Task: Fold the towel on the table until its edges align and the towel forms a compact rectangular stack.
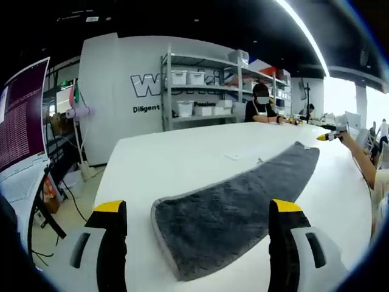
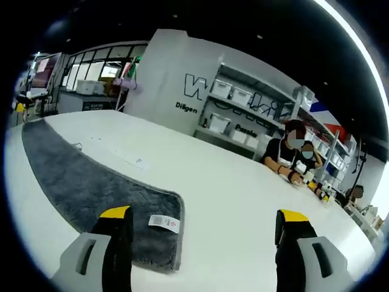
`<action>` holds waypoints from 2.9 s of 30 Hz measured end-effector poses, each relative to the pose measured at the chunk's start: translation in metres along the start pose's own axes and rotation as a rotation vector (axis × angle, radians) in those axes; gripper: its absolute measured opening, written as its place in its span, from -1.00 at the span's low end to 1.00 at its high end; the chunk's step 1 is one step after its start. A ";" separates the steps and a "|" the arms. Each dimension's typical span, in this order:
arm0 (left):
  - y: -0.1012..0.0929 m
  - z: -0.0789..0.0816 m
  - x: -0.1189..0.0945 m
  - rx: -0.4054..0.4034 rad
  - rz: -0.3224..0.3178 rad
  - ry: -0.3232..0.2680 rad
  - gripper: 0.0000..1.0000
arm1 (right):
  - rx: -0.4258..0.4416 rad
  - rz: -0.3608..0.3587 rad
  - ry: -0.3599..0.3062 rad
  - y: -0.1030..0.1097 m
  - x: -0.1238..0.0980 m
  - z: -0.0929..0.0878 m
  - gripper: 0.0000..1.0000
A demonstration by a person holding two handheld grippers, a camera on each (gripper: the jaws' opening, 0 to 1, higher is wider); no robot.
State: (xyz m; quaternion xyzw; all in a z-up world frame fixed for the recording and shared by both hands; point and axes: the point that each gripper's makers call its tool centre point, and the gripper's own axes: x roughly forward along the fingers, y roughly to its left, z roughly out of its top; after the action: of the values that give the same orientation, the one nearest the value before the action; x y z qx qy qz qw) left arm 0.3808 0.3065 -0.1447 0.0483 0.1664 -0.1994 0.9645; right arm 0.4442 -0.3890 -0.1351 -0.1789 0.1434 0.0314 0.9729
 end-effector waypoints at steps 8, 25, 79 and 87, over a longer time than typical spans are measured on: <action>-0.035 -0.015 -0.011 0.070 -0.092 0.058 0.91 | -0.027 0.073 0.068 0.024 -0.027 -0.022 0.99; -0.074 -0.046 -0.040 0.097 -0.113 0.045 0.87 | -0.008 0.159 0.035 0.067 -0.075 -0.041 0.88; -0.184 -0.085 -0.063 0.046 -0.293 -0.015 0.86 | 0.049 0.401 -0.087 0.181 -0.126 -0.026 0.98; -0.193 -0.083 -0.061 0.051 -0.305 -0.022 0.86 | 0.137 0.364 -0.124 0.153 -0.102 -0.011 0.86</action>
State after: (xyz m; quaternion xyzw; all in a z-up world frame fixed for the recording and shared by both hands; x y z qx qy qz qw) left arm 0.2259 0.1654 -0.2071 0.0447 0.1562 -0.3481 0.9233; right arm 0.3267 -0.2511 -0.1668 -0.0810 0.1148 0.2078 0.9680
